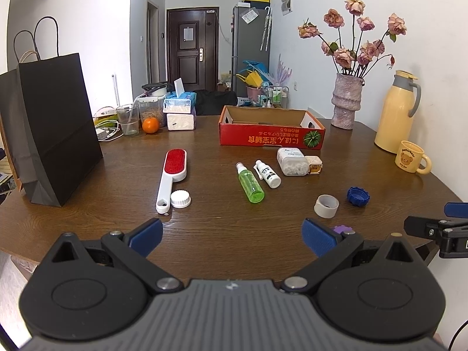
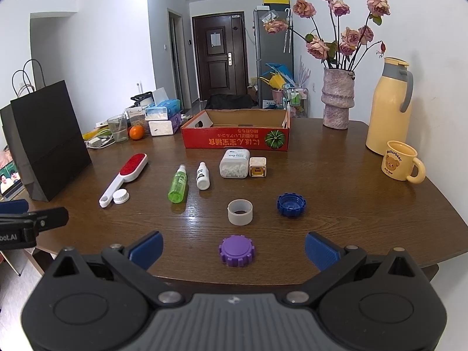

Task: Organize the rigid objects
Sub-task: 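Reach the right tool to the purple cap and close on it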

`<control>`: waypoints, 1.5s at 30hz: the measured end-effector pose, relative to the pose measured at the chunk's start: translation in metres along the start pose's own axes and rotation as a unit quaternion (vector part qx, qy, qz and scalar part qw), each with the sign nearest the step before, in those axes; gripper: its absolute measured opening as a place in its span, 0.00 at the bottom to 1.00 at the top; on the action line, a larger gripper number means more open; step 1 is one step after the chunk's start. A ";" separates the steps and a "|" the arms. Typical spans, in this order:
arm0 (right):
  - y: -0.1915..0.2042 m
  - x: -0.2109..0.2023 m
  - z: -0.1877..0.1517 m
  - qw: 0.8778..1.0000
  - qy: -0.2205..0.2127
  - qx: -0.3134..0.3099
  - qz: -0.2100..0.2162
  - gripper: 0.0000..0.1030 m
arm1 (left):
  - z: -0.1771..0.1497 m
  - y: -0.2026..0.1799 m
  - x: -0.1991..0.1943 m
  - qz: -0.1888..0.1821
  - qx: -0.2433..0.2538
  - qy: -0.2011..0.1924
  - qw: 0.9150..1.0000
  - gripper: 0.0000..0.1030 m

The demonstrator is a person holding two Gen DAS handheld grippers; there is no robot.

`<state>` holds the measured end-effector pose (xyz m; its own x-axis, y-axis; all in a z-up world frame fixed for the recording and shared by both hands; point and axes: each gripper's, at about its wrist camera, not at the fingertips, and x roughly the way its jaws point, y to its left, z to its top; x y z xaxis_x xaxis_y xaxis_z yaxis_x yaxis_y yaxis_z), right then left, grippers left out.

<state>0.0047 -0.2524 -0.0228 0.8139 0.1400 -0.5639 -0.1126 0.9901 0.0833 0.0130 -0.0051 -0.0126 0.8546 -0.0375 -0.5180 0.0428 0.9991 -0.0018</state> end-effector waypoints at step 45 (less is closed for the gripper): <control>-0.010 0.181 -0.005 0.986 0.167 -0.021 0.015 0.78 | 0.021 0.034 0.136 0.025 -0.031 0.081 0.996 1.00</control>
<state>0.1504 -0.2369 -0.1294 0.5768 0.1565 -0.8018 -0.1632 0.9838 0.0747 0.1419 0.0233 -0.0652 0.7602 0.0105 -0.6496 -0.0332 0.9992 -0.0228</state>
